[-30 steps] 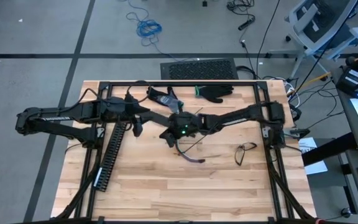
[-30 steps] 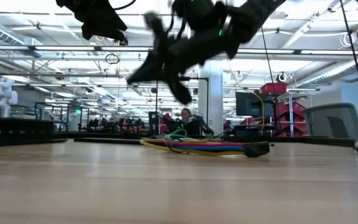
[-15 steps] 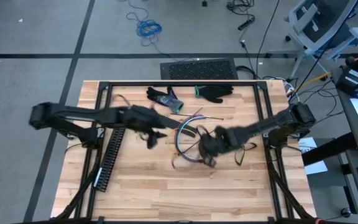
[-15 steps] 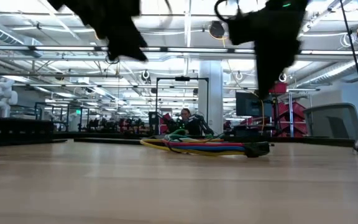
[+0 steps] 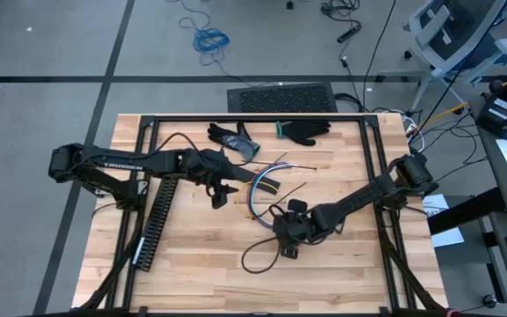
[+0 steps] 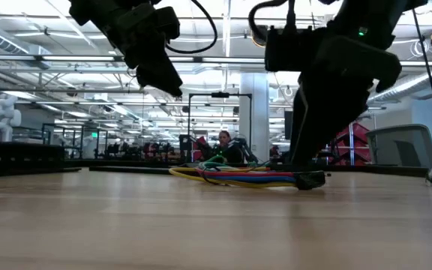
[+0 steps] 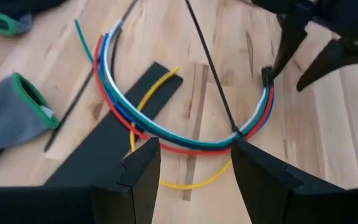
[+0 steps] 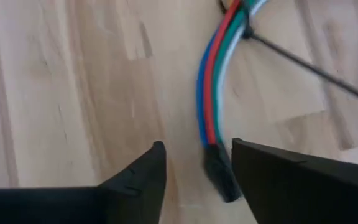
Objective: Ziptie cables
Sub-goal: Wrap the cables using a black zip tie
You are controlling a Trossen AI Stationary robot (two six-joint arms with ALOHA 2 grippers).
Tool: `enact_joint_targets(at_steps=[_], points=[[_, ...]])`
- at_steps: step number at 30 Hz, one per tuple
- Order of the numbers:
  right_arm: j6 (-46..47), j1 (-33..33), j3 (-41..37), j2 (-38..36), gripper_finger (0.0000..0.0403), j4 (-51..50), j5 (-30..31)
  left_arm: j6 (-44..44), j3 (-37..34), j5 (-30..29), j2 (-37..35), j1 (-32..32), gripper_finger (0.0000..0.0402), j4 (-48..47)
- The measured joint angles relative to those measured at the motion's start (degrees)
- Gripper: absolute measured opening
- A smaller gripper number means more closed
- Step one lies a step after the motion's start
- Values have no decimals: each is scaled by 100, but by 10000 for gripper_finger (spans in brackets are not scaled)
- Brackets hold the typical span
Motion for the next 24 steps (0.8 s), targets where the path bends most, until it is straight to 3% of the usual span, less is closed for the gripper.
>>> enact_joint_targets(at_steps=[5, 19, 24], points=[[-285, -202, 14, 115, 188, 25, -17, 35, -4, -25, -20, 2, 191, 49], [-1208, -1070, 86, 104, 156, 947, 8, 42, -4, -124, -18, 2, 191, 45], [-1867, -1327, 82, 93, 156, 807, -500, 169, -4, -128, -18, 2, 191, -46]])
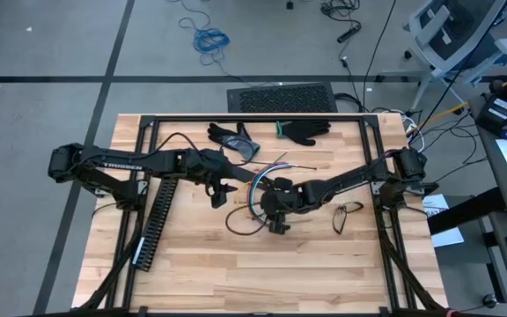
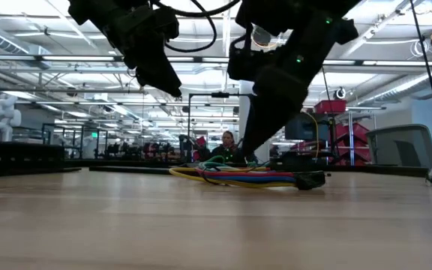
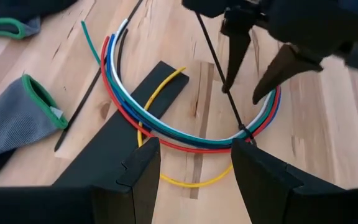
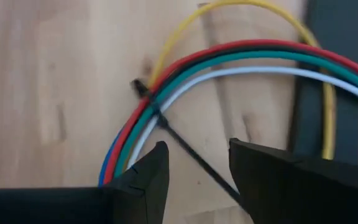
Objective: Ziptie cables
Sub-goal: Wrap the cables using a black zip tie
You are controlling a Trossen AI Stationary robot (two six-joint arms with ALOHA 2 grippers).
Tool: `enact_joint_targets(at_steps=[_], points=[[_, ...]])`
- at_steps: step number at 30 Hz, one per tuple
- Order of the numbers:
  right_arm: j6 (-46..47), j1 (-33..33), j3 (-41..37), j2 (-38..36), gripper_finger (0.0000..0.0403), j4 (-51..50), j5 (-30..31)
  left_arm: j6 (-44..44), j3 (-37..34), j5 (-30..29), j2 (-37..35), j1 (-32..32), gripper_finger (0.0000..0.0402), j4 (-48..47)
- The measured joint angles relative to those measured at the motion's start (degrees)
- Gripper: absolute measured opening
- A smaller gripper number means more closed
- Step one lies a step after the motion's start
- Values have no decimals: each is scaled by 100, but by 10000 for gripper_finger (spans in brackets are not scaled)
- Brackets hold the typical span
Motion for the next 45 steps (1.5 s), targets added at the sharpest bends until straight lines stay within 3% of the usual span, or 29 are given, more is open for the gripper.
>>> enact_joint_targets(at_steps=[4, 14, 26, 30, 35, 45], points=[[-706, 4, 0, 66, 155, 17, -282, 30, 0, 0, 0, 0, 191, -213], [-1595, -285, 289, 412, 155, -44, -291, 137, 0, -2, -2, -17, 191, -401], [-2034, -346, 616, 909, 153, -475, -574, 117, 0, -2, -2, -17, 191, -401], [-2051, -343, 616, 920, 114, -682, -768, 117, 0, -2, -2, -17, 191, -399], [-1986, -324, 616, 974, 16, -750, -944, 117, 0, -2, -2, -17, 191, -399], [-702, -341, 658, 927, 1, -950, -1115, 114, 0, -12, -2, -17, 191, -386]])
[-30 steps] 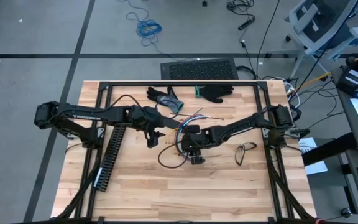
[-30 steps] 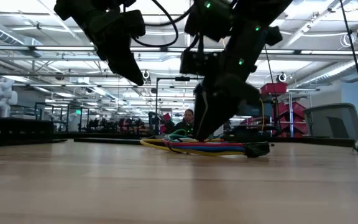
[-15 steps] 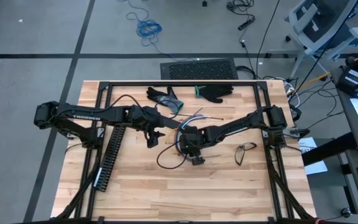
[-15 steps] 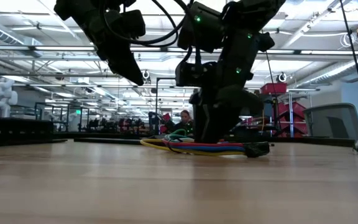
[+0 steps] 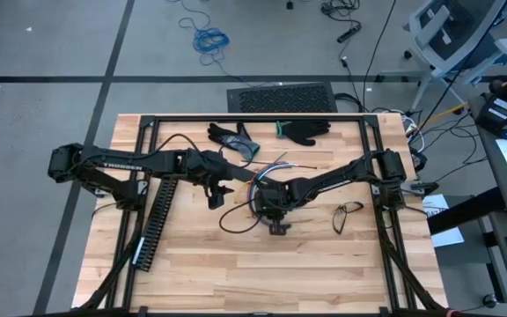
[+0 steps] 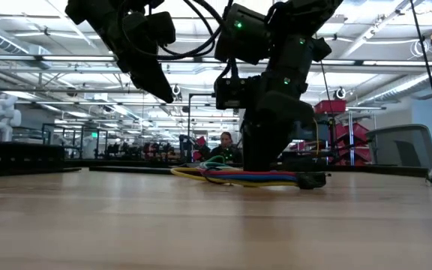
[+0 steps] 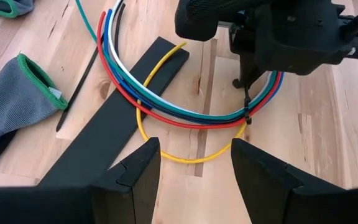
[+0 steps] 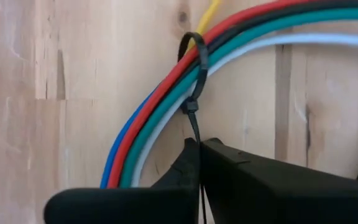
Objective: Ziptie cables
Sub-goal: Wrap the cables using a black zip tie
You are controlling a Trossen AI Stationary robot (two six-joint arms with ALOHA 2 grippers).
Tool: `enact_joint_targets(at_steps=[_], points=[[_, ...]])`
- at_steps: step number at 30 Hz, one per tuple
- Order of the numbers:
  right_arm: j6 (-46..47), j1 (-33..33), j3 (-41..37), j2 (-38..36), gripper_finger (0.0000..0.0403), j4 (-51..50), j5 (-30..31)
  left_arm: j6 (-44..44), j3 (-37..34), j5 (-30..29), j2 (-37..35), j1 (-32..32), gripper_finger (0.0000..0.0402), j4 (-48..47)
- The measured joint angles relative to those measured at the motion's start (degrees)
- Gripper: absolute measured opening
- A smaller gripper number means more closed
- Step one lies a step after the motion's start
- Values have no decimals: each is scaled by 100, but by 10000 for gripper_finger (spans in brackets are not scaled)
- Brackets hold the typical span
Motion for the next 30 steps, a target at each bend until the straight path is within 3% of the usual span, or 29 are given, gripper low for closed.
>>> enact_joint_targets(at_steps=[10, 18, 23, 27, 30], points=[[132, -7, 788, -350, 0, -409, -58, 38, 0, -19, -2, 1, 191, 687], [-211, 219, 1662, -463, 0, -1096, 302, -65, -2, -14, -61, 206, 191, 1434], [-880, 431, 1805, -461, 0, -2153, 1254, -447, 0, 670, 33, 444, 191, 1880], [-1298, 401, 1781, -387, 0, -3416, 1938, -428, -2, 692, 69, 487, 191, 1919], [-1691, 398, 1794, -421, 0, -3649, 2250, -286, -2, 697, 64, 490, 191, 2449]])
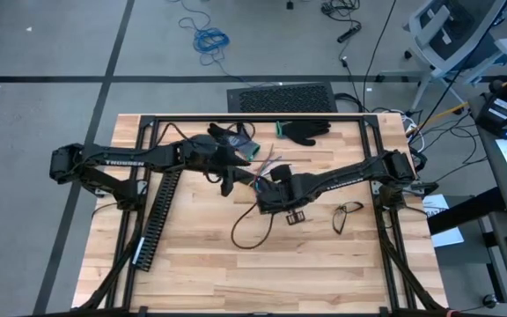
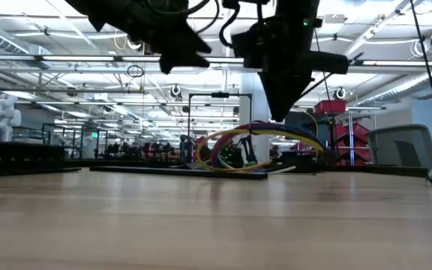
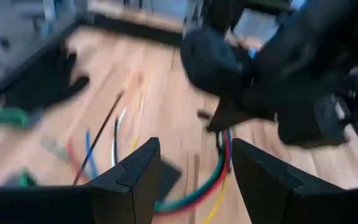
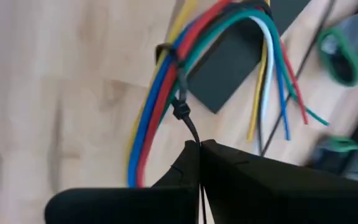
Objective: Ziptie cables
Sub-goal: Wrap the cables using a black zip tie
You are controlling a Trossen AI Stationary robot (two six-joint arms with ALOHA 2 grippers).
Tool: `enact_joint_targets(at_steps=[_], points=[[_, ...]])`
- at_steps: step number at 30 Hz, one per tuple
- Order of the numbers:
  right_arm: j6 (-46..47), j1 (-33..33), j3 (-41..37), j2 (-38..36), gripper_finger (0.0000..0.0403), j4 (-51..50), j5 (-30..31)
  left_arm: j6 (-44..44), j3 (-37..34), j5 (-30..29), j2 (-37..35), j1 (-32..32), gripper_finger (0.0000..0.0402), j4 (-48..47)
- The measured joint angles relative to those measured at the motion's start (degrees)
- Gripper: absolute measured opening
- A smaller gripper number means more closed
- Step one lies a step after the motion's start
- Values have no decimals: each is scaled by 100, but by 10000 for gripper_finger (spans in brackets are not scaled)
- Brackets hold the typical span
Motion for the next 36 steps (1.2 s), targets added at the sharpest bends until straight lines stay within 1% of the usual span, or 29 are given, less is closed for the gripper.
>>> enact_joint_targets(at_steps=[1, 4, 6, 8, 10, 13, 15, 17, 21, 22, 25, 27, 30, 34, 36], points=[[-28, 34, 0, -4, 0, 17, 104, -6, 0, 5, 2, 0, 191, 226], [-120, 104, 2, -16, 0, 318, 120, -118, 13, 105, 113, 2, 191, 912], [-150, 138, 2, -13, 0, 428, 220, -347, 13, 223, 282, 45, 191, 1095], [-143, 133, 2, -13, 0, 491, 297, -737, 13, 641, 637, 96, 191, 1285], [-109, 126, 2, -13, 0, 484, 435, -1161, 9, 1179, 1077, 113, 191, 1296], [-115, 64, 2, -13, 0, 482, 577, -1735, -1, 1794, 1744, 98, 191, 1309], [-108, 36, 2, -13, 0, 477, 564, -2075, -4, 2128, 2055, 105, 191, 1491], [-131, 5, 2, -13, 0, 488, 567, -2272, -4, 2330, 2192, 111, 191, 1746], [-109, -27, 2, -13, 0, 503, 562, -2414, -4, 2320, 2202, 103, 191, 2174], [-105, -27, 2, -13, 0, 503, 554, -2421, -4, 2231, 2191, 108, 191, 2258], [-108, -29, 2, -13, 0, 558, 544, -2357, 2, 1895, 2156, 116, 191, 2239], [-105, -29, 2, -13, 0, 616, 544, -2165, 2, 1817, 2177, 123, 193, 2055], [-110, -29, 2, -13, 0, 645, 538, -1966, 0, 1699, 2195, 120, 207, 1985], [-151, -39, 2, -13, 0, 805, 534, -1377, 7, 1616, 2187, 109, 236, 1856], [-174, -50, 2, -13, 0, 841, 526, -1098, 7, 1340, 2189, 77, 251, 1733]])
